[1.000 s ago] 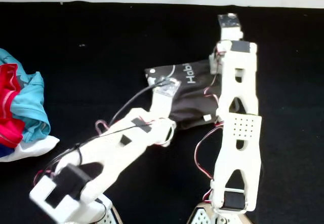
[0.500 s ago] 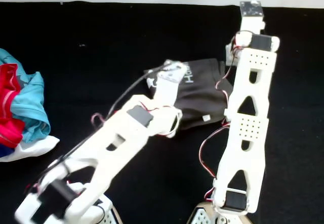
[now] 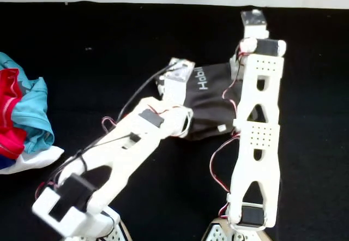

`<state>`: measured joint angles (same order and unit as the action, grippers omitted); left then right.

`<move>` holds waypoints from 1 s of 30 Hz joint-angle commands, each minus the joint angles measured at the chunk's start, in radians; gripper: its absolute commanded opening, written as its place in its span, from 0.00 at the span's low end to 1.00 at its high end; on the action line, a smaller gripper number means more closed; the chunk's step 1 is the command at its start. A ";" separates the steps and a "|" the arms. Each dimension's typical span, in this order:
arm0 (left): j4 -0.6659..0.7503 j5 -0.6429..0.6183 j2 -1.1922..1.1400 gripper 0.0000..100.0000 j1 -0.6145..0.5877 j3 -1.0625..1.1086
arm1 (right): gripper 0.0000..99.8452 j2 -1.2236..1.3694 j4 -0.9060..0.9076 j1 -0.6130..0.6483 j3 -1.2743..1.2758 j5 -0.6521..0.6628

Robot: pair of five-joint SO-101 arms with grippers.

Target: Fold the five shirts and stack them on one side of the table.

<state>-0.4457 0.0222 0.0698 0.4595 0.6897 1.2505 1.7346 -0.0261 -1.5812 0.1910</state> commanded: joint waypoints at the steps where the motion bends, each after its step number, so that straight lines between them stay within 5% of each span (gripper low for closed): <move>1: -0.072 -0.006 0.004 0.16 0.007 -0.025 | 0.01 0.038 -0.062 -0.019 -0.044 -0.006; 15: -0.164 -0.003 0.188 0.16 0.033 0.024 | 0.01 -0.005 -0.074 -0.059 -0.053 0.072; 24: -0.196 -0.002 0.572 0.16 -0.111 0.116 | 0.01 -0.254 0.028 -0.113 -0.053 0.023; 30: -0.190 -0.002 0.599 0.16 -0.219 0.245 | 0.01 -0.495 0.033 -0.239 0.013 -0.023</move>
<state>-0.6360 0.0238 0.6406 0.2877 0.9137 0.9298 1.7545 -0.1949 -1.5934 0.1818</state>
